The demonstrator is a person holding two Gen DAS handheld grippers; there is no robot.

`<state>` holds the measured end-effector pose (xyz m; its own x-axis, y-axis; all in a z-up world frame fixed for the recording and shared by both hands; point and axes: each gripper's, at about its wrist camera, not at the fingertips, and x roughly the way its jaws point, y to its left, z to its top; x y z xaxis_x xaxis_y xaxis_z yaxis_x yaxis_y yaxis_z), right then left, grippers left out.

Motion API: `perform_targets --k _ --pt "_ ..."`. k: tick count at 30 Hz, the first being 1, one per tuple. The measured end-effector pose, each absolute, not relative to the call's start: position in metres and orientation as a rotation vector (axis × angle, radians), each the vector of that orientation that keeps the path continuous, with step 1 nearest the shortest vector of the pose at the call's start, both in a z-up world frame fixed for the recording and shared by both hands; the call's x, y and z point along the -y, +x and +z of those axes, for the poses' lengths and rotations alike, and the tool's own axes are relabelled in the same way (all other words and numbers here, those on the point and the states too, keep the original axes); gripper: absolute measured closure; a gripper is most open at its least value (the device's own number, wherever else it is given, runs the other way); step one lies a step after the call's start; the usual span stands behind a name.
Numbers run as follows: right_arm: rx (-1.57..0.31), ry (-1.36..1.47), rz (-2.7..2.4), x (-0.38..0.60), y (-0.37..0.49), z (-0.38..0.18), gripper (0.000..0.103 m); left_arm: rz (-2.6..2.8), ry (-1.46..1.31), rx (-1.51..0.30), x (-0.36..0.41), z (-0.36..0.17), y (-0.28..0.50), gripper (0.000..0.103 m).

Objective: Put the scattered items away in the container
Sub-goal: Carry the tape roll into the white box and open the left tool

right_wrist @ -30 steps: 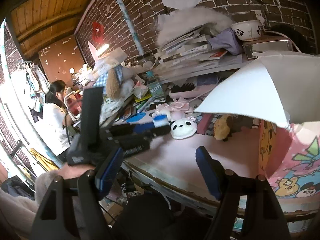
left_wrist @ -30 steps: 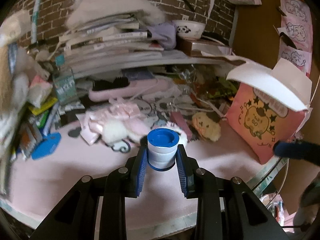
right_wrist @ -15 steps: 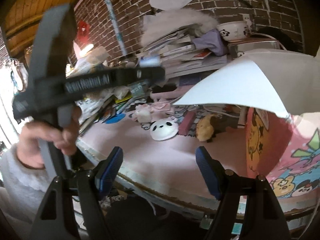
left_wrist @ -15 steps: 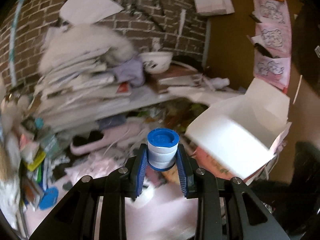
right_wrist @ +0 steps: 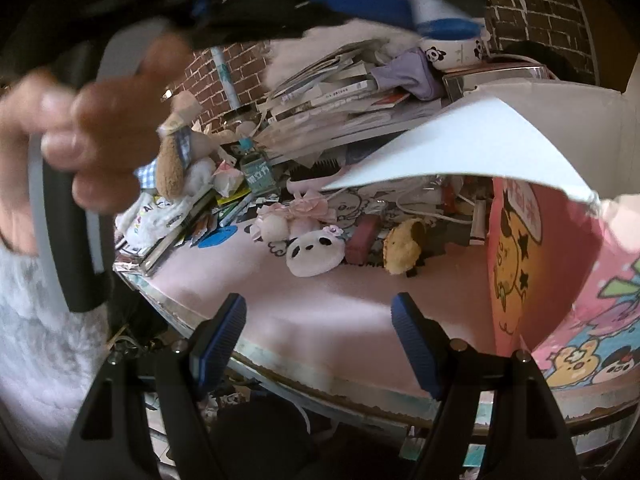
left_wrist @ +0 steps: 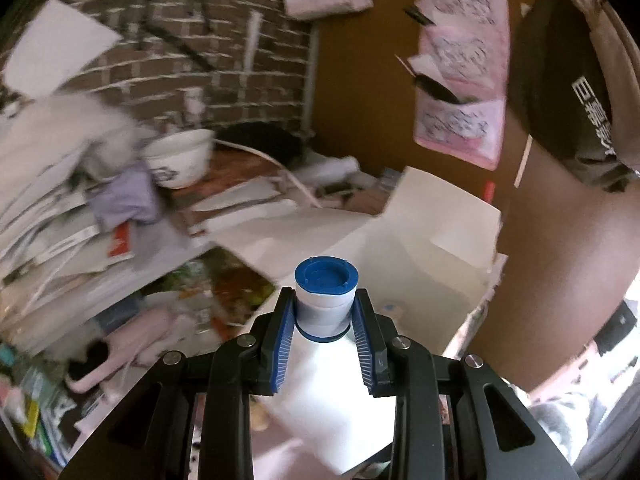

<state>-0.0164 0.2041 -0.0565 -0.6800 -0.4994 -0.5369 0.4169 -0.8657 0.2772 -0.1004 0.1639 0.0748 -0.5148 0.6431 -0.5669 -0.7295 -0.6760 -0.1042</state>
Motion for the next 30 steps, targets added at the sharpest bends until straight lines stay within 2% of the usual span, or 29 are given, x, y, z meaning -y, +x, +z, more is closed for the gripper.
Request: perform_targets --k 11,21,22,24,28,30 --pt "0.209 0.852 -2.491 -0.211 -0.016 -0.055 0.03 2.065 -0.948 -0.497 -0.245 0.06 -0.125 0.079" --pt "0.22 0.849 -2.49 -0.214 -0.015 -0.054 0.03 2.108 -1.05 -0.697 -0.26 0.033 -0.131 0.078" --pt "0.217 0.849 -2.489 -0.214 -0.014 -0.055 0.03 2.113 -1.049 -0.704 -0.26 0.033 -0.131 0.077" --pt "0.216 0.85 -2.485 -0.213 -0.014 -0.055 0.03 2.125 -1.044 -0.716 -0.261 0.033 -0.131 0.065" --pt "0.21 0.851 -2.482 -0.211 -0.013 -0.056 0.03 2.135 -1.031 -0.708 -0.261 0.034 -0.132 0.059" --pt "0.217 0.853 -2.482 -0.211 -0.012 -0.056 0.03 2.14 -1.015 -0.69 -0.26 0.037 -0.132 0.046"
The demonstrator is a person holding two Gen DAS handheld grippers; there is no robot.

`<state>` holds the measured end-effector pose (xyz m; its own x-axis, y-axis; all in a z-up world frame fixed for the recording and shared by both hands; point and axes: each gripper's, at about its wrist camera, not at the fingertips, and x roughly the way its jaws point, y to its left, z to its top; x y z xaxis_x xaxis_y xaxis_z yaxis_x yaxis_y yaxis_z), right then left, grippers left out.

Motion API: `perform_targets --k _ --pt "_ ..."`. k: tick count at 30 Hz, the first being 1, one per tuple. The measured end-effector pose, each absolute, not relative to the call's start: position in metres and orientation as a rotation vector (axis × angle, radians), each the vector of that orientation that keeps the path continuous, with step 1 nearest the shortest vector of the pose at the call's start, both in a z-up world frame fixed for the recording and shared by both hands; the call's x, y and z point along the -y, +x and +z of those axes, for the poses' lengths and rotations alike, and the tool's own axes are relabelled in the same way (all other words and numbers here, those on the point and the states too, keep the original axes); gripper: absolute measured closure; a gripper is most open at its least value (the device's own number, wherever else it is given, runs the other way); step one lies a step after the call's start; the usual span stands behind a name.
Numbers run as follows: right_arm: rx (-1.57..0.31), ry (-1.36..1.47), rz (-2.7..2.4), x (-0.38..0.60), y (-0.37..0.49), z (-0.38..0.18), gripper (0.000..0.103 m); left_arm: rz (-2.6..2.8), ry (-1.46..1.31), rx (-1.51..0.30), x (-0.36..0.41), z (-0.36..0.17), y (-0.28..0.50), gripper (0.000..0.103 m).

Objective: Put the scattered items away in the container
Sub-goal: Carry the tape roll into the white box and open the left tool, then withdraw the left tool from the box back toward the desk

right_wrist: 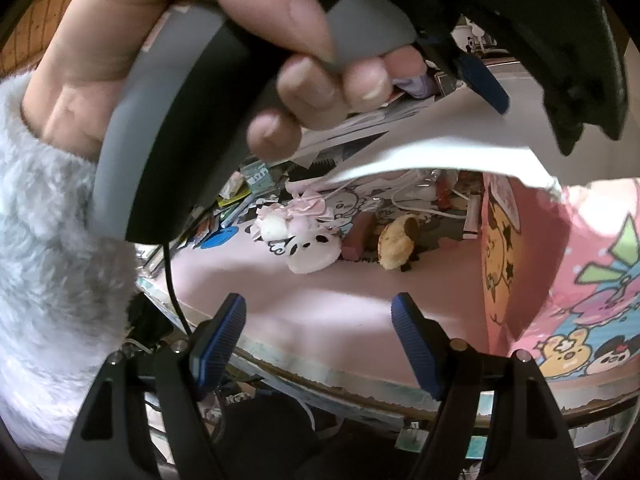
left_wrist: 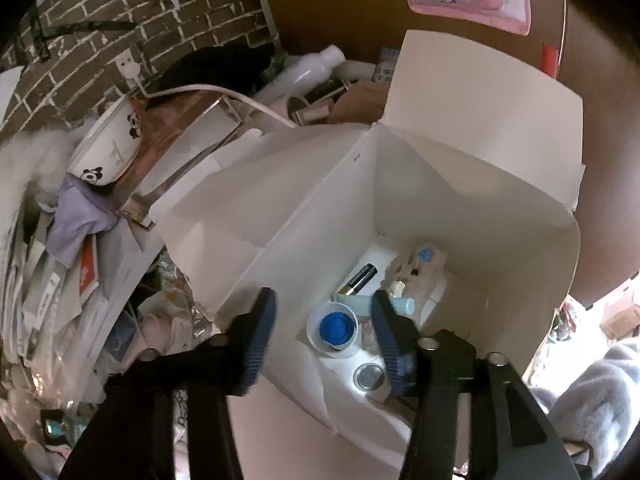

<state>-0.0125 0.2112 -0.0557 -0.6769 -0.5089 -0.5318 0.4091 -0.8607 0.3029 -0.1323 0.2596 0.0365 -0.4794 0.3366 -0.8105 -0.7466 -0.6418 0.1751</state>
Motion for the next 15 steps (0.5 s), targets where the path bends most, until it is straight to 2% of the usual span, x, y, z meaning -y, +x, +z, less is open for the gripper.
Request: perform_targets --k 4,6,15 --pt "0.22 0.856 -2.482 -0.21 -0.011 -0.056 0.03 2.151 -0.97 -0.66 -0.255 0.046 -0.128 0.037" --pt "0.217 0.855 -2.484 -0.21 -0.012 -0.056 0.03 2.162 -0.946 -0.645 -0.251 0.052 -0.126 0.028" --pt "0.175 0.848 -2.495 -0.203 -0.012 -0.059 0.03 2.253 -0.792 -0.529 -0.208 0.088 -0.109 0.017"
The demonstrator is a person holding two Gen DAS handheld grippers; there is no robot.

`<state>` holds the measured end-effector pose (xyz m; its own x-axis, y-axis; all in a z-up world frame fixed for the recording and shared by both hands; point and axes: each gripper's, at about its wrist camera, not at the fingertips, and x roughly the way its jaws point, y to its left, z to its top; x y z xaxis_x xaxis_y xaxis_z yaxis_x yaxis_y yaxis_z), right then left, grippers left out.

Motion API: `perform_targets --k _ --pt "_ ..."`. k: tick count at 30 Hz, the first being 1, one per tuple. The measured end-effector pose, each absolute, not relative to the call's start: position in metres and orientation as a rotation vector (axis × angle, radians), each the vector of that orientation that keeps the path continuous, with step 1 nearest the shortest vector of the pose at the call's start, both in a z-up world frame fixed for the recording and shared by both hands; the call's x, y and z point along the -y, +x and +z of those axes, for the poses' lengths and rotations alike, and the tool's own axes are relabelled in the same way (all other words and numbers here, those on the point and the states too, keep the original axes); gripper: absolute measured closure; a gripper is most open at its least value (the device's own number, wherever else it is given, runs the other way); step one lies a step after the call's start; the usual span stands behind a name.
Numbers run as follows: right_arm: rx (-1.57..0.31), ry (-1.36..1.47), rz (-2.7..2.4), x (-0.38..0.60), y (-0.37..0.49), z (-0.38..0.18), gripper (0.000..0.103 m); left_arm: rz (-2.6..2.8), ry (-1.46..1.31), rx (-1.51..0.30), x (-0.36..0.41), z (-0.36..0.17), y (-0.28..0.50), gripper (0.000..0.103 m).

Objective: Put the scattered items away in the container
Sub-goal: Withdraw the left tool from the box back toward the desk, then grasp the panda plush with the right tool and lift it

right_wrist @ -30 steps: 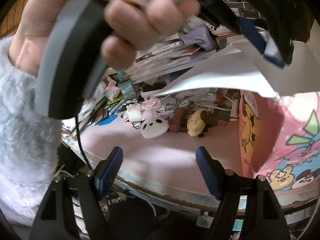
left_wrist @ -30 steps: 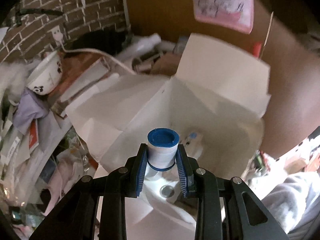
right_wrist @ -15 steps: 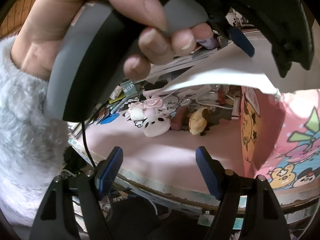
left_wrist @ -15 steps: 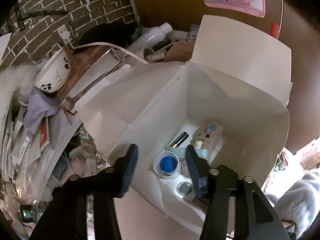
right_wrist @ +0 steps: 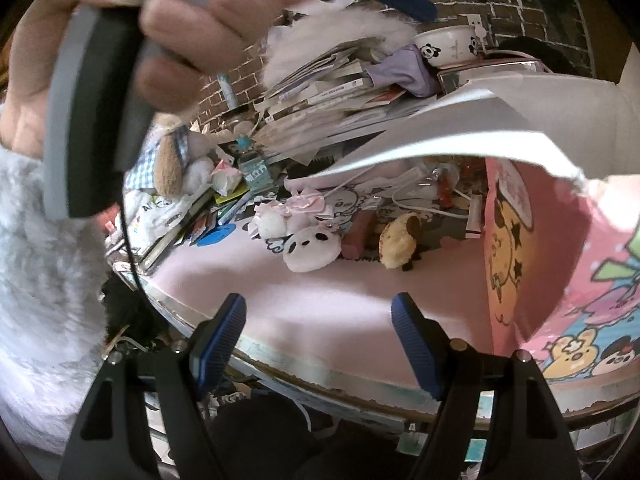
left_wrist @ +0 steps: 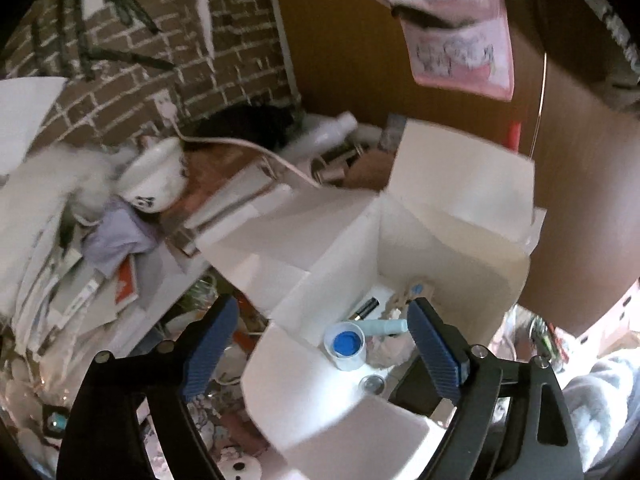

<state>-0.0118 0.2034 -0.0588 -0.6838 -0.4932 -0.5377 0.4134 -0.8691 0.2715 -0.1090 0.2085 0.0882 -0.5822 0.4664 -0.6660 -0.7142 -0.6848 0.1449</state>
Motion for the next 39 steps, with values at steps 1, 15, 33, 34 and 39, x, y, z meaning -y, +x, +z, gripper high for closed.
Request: perform_targets --k 1,15,33,34,39 --pt "0.166 0.845 -2.499 -0.202 -0.011 -0.059 0.03 2.271 -0.772 -0.512 -0.201 0.093 -0.106 0.016" --pt "0.088 0.83 -2.508 -0.182 -0.018 -0.075 0.03 2.603 -0.655 -0.368 -0.09 0.087 -0.071 0.006" --pt "-0.011 0.841 -2.51 -0.151 -0.04 -0.083 0.03 2.877 -0.875 -0.171 0.011 0.003 -0.057 0.005" --pt "-0.022 0.842 -2.517 -0.147 -0.044 -0.08 0.03 2.885 -0.882 -0.157 0.016 0.0 -0.055 0.005" --pt "-0.099 0.846 -2.542 -0.129 -0.058 -0.074 0.03 2.919 -0.911 -0.105 0.037 -0.012 -0.047 0.005"
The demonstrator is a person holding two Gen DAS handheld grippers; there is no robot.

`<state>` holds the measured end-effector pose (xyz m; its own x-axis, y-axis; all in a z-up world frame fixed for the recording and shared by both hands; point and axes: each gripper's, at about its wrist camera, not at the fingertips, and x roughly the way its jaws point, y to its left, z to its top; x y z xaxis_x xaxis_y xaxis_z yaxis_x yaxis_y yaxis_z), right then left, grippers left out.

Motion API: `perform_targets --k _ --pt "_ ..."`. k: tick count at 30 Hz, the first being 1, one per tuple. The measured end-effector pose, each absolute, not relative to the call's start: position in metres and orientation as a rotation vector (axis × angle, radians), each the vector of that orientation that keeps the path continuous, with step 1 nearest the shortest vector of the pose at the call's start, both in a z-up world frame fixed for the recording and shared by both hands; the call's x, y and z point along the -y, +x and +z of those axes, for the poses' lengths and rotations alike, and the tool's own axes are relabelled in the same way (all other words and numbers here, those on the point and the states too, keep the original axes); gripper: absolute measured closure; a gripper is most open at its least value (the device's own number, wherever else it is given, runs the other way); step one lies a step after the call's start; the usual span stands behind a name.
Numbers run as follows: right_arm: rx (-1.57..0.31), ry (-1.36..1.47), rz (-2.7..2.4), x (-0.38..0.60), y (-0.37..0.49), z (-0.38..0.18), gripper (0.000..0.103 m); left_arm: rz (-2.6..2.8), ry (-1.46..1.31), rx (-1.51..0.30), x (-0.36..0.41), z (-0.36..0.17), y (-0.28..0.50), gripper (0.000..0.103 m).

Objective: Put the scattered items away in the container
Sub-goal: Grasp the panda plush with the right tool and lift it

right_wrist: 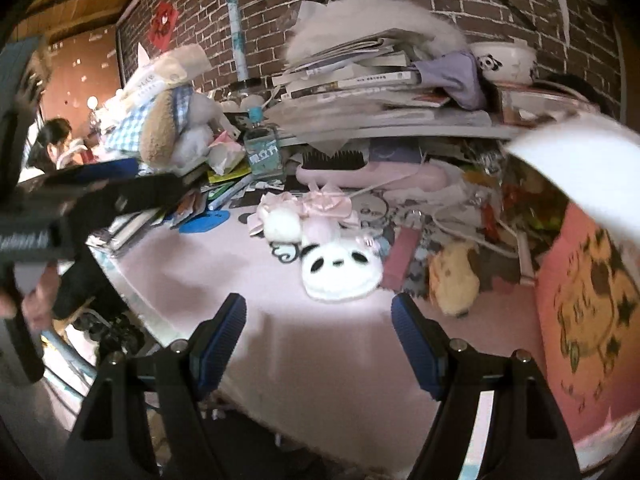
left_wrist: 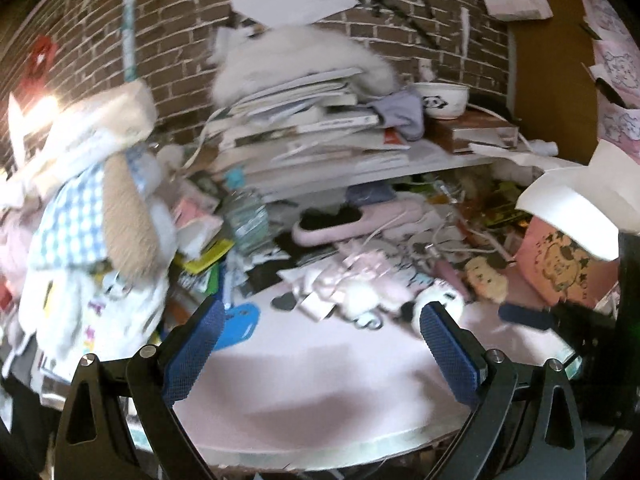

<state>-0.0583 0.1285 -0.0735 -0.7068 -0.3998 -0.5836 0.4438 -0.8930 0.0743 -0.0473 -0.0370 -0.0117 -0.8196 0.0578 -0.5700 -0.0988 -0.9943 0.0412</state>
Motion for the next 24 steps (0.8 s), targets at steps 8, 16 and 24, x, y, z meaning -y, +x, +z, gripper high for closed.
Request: perform_targets --k 8,16,24 --pt "-0.232 0.944 -2.539 -0.101 -0.092 -0.08 0.03 2.915 -0.932 -0.041 0.054 -0.025 -0.041 0.005" --pt "-0.297 0.991 -2.544 -0.094 -0.118 -0.087 0.03 2.893 -0.936 -0.028 0.054 -0.03 -0.041 0.005" --pt "-0.414 0.944 -2.551 -0.092 -0.115 -0.091 0.039 2.89 -0.939 -0.024 0.052 -0.031 -0.042 0.005"
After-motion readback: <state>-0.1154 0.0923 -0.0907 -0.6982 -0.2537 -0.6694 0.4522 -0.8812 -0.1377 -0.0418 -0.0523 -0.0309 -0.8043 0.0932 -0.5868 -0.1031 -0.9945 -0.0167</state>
